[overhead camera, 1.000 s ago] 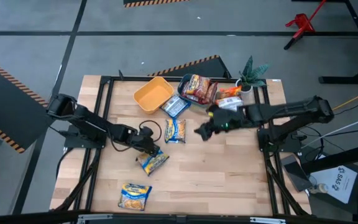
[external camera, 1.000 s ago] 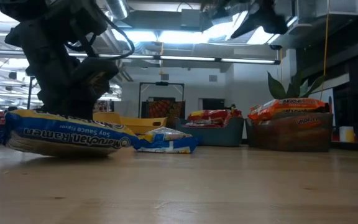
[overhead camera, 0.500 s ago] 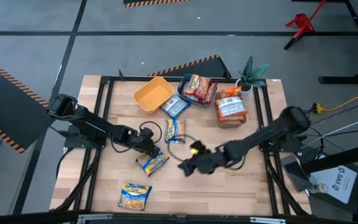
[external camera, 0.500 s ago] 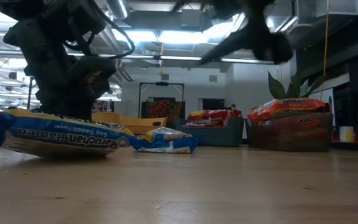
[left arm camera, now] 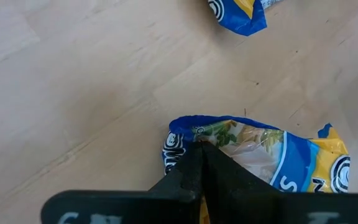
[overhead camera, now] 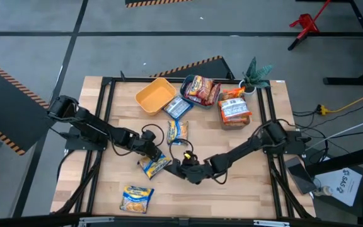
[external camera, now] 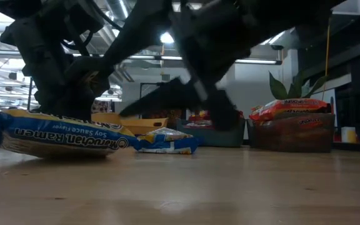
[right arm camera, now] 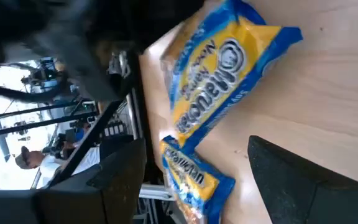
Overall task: Sort Maruchan noodles
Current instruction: Put the middle left blue noodle pack into the yellow bin
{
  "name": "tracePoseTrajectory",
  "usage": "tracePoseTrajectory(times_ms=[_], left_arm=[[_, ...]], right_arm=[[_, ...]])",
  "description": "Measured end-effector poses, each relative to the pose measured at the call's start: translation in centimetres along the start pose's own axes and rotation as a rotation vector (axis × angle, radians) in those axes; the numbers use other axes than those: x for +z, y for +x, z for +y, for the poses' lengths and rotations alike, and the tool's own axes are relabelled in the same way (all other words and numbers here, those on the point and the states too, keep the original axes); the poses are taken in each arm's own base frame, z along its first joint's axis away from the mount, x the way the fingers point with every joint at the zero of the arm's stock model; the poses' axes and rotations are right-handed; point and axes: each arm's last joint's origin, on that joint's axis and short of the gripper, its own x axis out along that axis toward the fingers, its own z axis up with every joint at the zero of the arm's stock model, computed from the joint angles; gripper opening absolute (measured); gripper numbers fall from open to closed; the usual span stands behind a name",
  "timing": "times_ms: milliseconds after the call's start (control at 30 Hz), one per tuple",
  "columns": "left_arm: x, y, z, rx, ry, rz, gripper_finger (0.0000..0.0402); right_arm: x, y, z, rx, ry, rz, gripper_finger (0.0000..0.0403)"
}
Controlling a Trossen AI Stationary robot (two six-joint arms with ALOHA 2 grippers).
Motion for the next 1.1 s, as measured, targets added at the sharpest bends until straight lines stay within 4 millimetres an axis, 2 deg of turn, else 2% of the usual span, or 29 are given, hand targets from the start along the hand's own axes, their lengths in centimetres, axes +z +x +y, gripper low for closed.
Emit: tracePoseTrajectory(times_ms=[233,533,767,900,1100], left_arm=[[0.0,0.0,0.0,0.002,0.001,-0.017,0.0],[0.1,0.0,0.0,0.0,-0.001,-0.027,0.0],[0.0,0.0,0.0,0.004,-0.002,-0.03,0.0],[0.0,0.0,0.0,0.003,0.017,-0.023,0.0],[-0.1,0.0,0.0,0.002,0.055,-0.006,0.0]], right_arm=[[-0.2,2.5,-1.1,-0.044,0.059,-0.06,0.0268],[1.8,5.6,-0.7,-0.084,0.052,-0.108,0.0268],[2.6,6.5,-0.6,-0.106,0.054,-0.073,0.0263],[2.6,6.5,-0.6,-0.115,0.047,-0.059,0.0225],[2.5,6.5,-0.8,-0.124,0.032,-0.047,0.0125]])
